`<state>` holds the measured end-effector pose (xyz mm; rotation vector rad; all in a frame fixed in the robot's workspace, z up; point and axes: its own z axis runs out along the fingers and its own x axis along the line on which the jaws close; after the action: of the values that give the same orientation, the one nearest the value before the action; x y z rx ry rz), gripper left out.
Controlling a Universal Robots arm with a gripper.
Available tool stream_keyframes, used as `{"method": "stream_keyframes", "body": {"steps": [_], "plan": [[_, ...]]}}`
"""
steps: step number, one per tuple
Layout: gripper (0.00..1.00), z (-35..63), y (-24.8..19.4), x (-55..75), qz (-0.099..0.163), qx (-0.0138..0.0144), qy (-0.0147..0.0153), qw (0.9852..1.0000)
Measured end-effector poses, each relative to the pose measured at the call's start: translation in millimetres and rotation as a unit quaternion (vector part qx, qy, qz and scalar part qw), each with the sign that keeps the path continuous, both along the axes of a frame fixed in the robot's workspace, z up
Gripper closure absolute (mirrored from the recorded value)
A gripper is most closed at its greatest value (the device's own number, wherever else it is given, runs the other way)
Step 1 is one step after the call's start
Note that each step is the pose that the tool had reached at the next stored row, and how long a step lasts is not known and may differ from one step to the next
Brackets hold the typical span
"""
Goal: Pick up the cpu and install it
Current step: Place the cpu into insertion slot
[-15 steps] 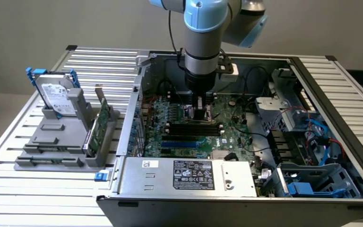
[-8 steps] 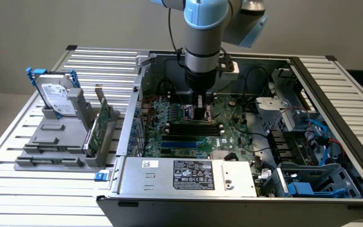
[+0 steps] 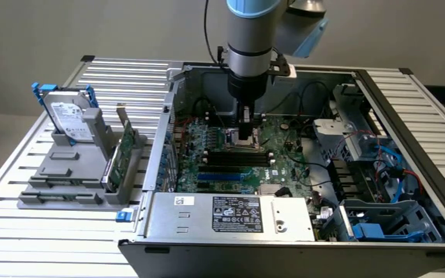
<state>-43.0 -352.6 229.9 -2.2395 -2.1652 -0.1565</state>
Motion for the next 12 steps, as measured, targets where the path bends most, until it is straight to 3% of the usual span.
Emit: {"method": "stream_keyframes", "body": {"steps": [12], "plan": [[0.37,37.7,0.5,0.0,-0.005,0.0000,0.0000,1.0000]]}}
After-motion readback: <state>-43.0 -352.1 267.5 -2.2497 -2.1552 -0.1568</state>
